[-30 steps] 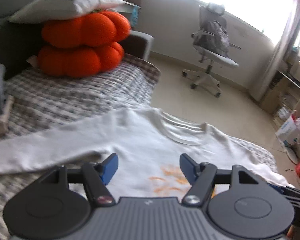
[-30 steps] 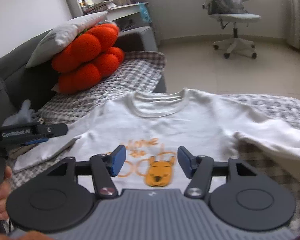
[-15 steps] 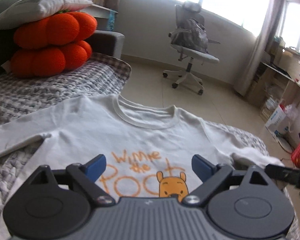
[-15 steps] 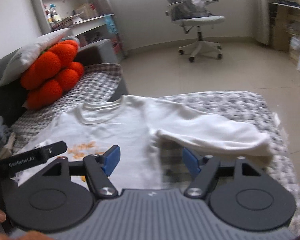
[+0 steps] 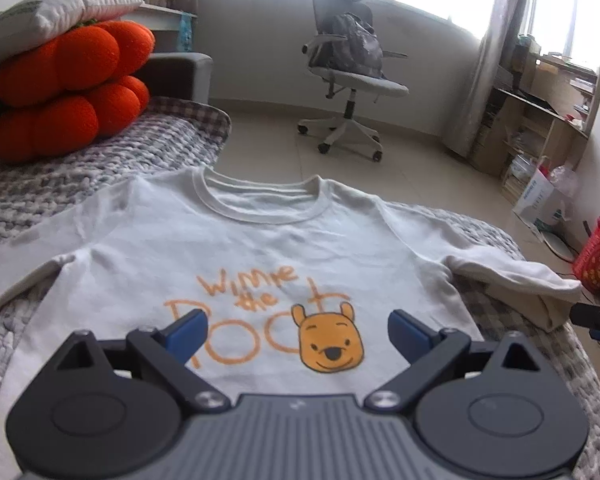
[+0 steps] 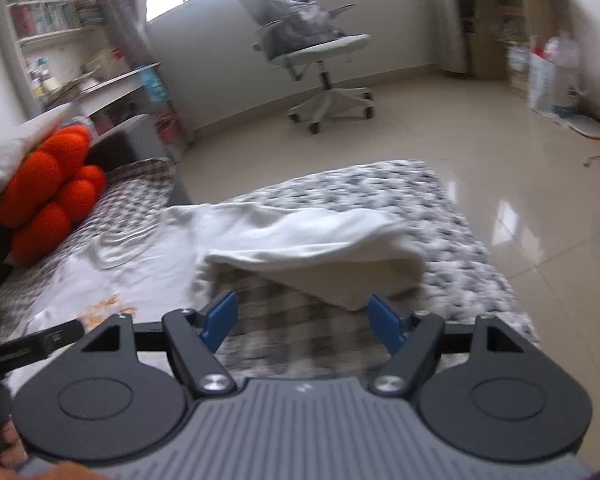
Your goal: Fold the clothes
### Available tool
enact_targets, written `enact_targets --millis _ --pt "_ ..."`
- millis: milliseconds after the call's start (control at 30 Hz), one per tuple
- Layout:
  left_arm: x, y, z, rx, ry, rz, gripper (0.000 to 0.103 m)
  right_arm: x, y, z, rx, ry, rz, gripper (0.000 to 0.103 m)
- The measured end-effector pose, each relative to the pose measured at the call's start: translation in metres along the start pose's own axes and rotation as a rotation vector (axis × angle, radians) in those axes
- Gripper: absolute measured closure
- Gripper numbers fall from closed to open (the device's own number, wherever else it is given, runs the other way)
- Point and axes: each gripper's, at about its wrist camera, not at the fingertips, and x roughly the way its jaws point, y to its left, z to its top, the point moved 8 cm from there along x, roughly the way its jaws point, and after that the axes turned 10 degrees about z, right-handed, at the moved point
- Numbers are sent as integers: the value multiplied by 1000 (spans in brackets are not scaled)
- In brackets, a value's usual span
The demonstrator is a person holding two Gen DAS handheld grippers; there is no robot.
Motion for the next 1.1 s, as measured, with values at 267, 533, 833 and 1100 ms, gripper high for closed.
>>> enact_targets --millis 267,533,833,1100 --pt "-2 -6 -3 11 16 -21 6 2 -38 12 -11 -46 -61 33" --pt "0 -8 -6 22 28 -17 6 9 -72 18 -23 19 -74 54" --pt "1 -13 -9 41 39 -21 6 17 -74 57 54 43 13 67" --pt "3 -9 -9 36 45 -9 6 53 -87 63 184 170 24 81"
